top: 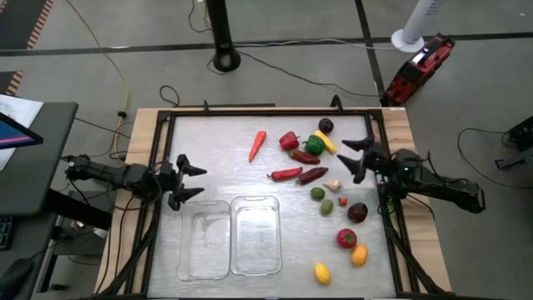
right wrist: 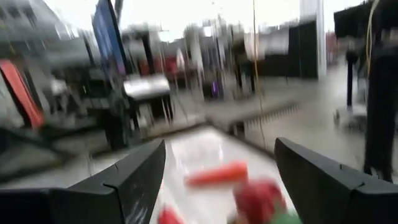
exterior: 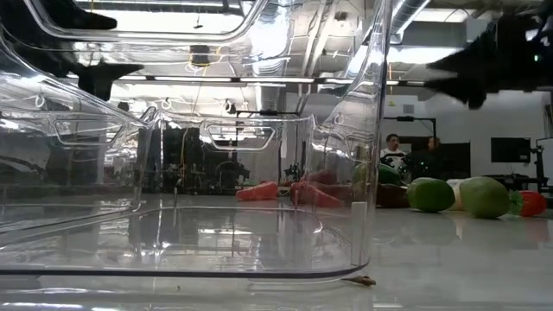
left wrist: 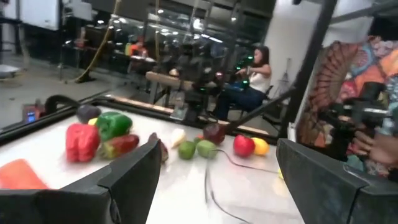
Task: Sort produce into baskets
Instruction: Put the orange carrot into the right transparent bin
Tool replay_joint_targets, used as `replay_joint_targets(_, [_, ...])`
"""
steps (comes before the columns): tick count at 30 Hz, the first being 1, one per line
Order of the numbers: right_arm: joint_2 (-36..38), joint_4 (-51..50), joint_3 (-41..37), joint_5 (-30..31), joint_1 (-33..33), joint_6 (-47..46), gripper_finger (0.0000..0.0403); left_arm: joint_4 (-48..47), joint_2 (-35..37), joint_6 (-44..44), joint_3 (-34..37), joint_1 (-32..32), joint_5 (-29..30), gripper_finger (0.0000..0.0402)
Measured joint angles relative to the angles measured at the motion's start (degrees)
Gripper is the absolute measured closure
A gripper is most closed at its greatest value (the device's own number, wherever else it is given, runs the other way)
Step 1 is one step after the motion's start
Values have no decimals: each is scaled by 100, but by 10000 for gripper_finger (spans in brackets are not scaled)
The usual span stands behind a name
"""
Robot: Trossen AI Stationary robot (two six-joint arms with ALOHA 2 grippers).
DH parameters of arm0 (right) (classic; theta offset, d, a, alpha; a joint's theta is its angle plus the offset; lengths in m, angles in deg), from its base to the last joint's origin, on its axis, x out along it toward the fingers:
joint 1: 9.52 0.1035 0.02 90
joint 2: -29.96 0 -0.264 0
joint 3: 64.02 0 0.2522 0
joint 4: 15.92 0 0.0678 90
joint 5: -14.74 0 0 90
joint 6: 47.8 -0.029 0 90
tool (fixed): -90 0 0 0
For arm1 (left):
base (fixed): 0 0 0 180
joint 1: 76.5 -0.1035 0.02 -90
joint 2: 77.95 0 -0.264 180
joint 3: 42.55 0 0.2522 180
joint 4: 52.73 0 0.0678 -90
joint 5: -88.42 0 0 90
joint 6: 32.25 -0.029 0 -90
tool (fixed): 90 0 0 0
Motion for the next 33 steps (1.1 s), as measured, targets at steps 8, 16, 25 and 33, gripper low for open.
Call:
replay_joint_targets(8, [-4, 614, 15, 0, -17, -848, 75, -61, -1199, 386, -478, -702, 204, 129])
replay_joint_targets(16, [-2, 429, 26, 166, -37, -1126, 75, 34, -2928, 85, -1266, -1497, -415, 165])
replay_joint_targets(25, [-4, -566, 28, -1820, 127, -1648, 75, 181, -4854, -208, -2318, -2588, -1117, 168])
replay_joint_targets(33, [-234, -1049, 37, -1122, 822, -1400, 75, 108, -6420, -735, -3336, -2908, -1317, 168])
